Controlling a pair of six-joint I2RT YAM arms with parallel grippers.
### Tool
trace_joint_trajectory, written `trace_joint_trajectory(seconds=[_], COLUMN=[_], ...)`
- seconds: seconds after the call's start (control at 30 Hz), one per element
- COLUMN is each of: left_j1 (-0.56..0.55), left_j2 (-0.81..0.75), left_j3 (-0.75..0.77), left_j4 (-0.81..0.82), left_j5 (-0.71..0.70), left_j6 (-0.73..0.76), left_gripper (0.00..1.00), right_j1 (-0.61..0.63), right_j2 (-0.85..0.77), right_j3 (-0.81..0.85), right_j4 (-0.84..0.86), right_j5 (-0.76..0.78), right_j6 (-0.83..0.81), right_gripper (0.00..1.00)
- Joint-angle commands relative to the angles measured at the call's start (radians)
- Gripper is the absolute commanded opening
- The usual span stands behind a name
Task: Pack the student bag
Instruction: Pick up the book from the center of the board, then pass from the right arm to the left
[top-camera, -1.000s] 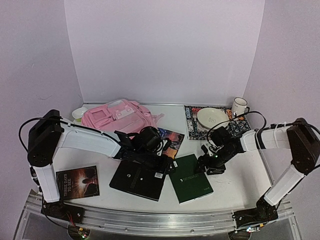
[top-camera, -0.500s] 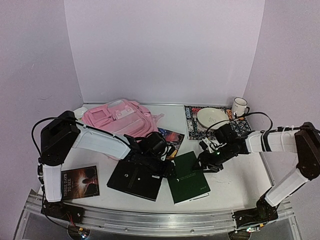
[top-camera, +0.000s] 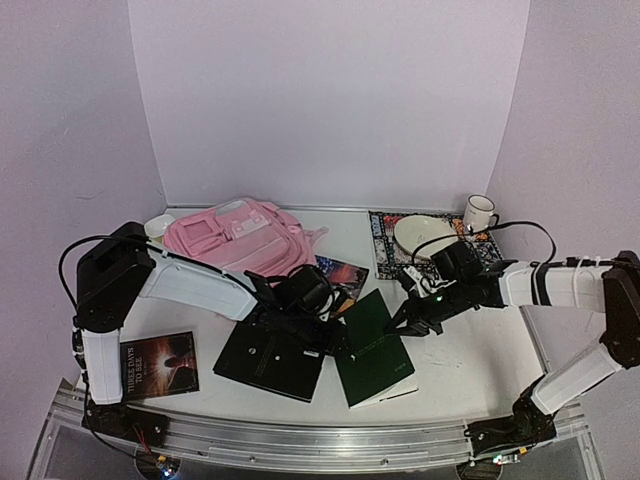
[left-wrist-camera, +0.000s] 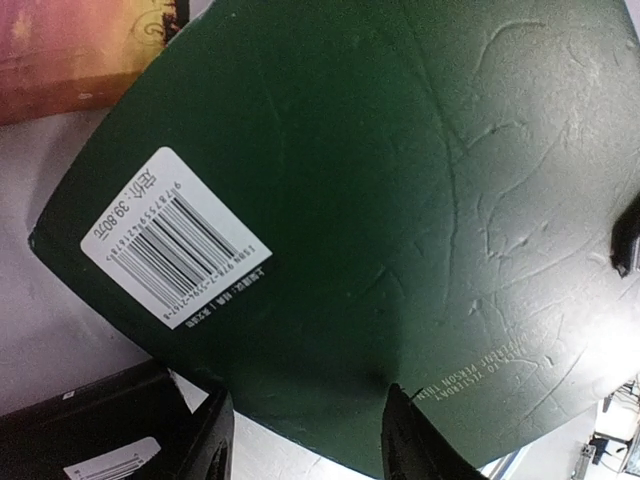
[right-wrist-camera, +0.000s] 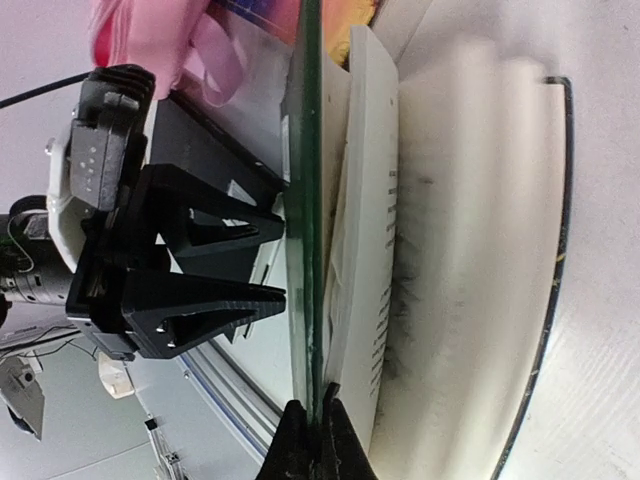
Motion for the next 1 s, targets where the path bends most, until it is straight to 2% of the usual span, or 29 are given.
trace_joint_trajectory(seconds=[0.0, 0.13, 0.33, 0.6, 0.77, 0.97], left_j1=[-0.003, 0.011, 0.079, 0.118, 0.155, 0.182], left_j2=[-0.123, -0.207, -0.336, -0.401, -0.396, -0.392], left_j3=[-0.047, -0.119, -0.286, -0.333, -0.369, -0.437], left_j4=[0.073, 0.128, 0.315, 0.405, 0.516, 0.726], left_j5=[-0.098, -0.150, -0.123, -0.077, 0.004, 0.106], left_j6=[-0.032, -0.066, -0.142, -0.159, -0.178, -0.250], left_gripper=[0.55, 0.63, 0.76, 0.91, 0.93, 0.94], right_j1=[0.009, 0.009, 0.008, 0.009, 0.009, 0.009], right_j2=[-0.019, -0.068, -0.167, -0.251, -0.263, -0.258], right_j3=[0.002, 0.012, 0.047, 0.093, 0.100, 0.100], right_j4=[-0.005, -0.005, -0.005, 0.065, 0.181, 0.315], right_j5=[-0.009, -0.018, -0.028, -0.051, -0.077, -0.107], right_j6=[0.007, 0.023, 0.048, 0.094, 0.147, 0.206], right_gripper=[0.00, 0.00, 0.00, 0.00, 0.00, 0.00])
